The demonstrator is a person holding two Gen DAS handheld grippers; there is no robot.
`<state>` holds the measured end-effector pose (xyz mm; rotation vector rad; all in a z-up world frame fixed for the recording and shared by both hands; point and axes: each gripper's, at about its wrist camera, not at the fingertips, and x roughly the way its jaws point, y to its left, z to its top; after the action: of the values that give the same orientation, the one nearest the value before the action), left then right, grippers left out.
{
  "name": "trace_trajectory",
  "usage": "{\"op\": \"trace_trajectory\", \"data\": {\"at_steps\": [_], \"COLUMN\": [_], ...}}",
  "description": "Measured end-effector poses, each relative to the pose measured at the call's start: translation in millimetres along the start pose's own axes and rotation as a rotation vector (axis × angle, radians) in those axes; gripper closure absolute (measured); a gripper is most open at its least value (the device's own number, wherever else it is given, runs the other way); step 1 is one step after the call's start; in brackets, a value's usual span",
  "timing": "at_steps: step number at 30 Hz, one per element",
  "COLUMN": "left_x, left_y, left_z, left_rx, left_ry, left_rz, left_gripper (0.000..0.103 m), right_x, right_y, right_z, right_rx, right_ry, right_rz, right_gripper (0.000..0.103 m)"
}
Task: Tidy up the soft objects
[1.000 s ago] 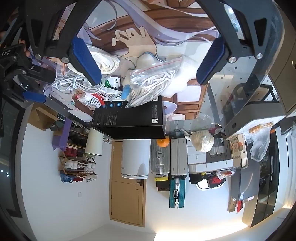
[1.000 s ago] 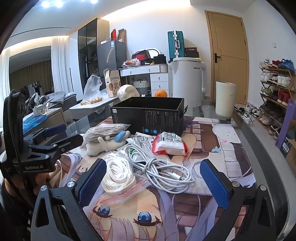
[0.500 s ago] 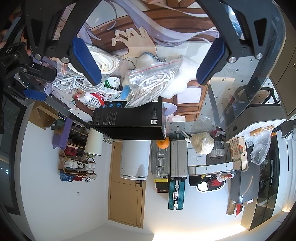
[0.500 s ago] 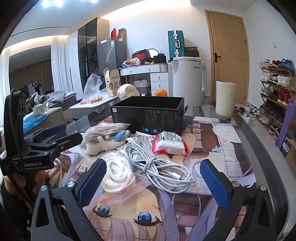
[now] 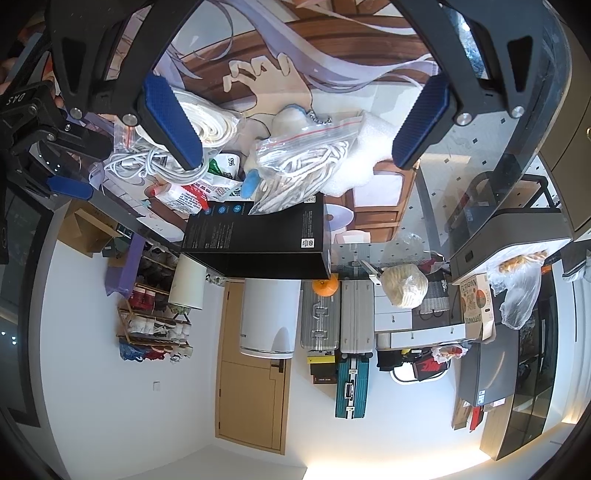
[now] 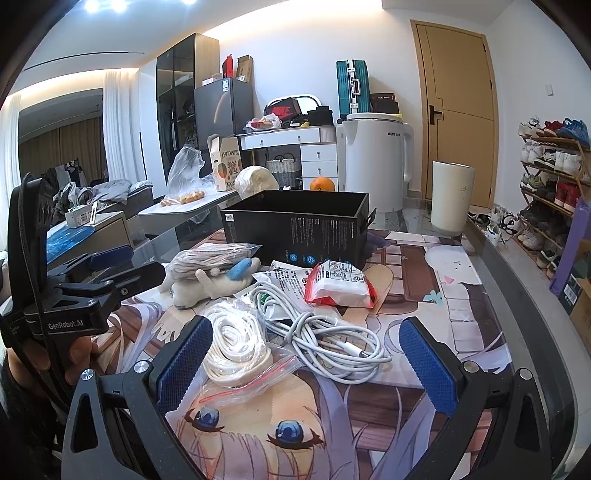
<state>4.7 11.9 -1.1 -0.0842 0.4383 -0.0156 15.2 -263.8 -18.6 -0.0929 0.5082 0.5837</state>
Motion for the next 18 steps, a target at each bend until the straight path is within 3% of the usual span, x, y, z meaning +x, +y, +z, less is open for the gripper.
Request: {"op": "trace_trajectory", "data": {"at_steps": [18], "left_x": [0.7], "left_y": [0.0], "left_z": [-0.3], "left_rx": [0.006], "left_ry": [0.008], "left_rz": [0.004], "left_gripper": [0.000], "right_x": [1.3], "right_y": [-2.0], "right_z": [0.0], "right_rx": [0.005], "right_ry": [0.003], "right_rz": [0.003], "right_gripper": [0.000]}}
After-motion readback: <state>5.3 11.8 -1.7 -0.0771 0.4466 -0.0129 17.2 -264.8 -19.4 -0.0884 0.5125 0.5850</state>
